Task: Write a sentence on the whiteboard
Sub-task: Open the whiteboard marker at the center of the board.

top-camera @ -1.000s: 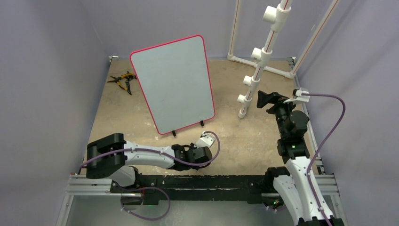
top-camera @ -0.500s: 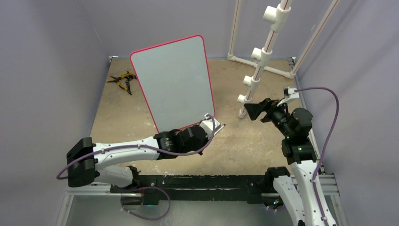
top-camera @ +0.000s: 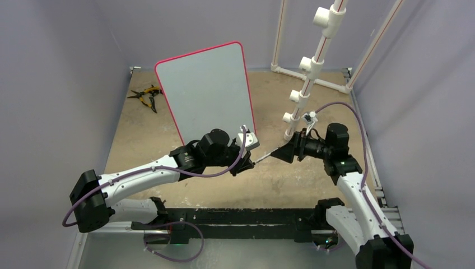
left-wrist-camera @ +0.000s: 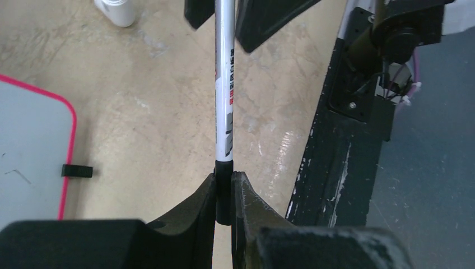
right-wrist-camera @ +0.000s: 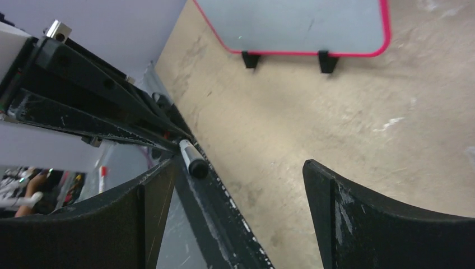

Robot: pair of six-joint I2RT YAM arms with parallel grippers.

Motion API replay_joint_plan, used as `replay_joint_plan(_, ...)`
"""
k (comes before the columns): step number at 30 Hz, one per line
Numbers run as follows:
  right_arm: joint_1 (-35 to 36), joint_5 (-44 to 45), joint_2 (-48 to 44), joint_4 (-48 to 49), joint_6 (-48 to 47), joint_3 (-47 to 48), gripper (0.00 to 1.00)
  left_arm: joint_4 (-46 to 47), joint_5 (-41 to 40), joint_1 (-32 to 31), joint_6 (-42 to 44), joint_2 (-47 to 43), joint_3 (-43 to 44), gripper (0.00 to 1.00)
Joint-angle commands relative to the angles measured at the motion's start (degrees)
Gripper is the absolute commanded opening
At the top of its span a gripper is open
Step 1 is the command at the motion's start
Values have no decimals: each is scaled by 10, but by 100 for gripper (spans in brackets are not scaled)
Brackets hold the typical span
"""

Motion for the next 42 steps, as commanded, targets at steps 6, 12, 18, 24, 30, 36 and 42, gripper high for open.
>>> replay_joint_plan(6,126,-37,48,159,82,-31,81,14,86,1,30,6,9,0)
replay_joint_plan(12,130,-47,58,147,66,-32,60,12,83,1,33,7,9,0)
replay_joint_plan(18,131,-44,65,145,53,-30,38,11,84,1,35,9,10,0)
replay_joint_plan(24,131,-41,65,147,41,-24,0,11,86,1,31,14,11,6)
replay_joint_plan(30,131,-50,54,150,40,-15,0,-5,76,1,39,27,15,51)
replay_joint_plan(36,131,-68,57,151,40,-10,0,-11,65,1,41,36,18,59)
replay_joint_plan(42,131,-97,55,153,40,-4,0,18,114,1,22,55,16,49)
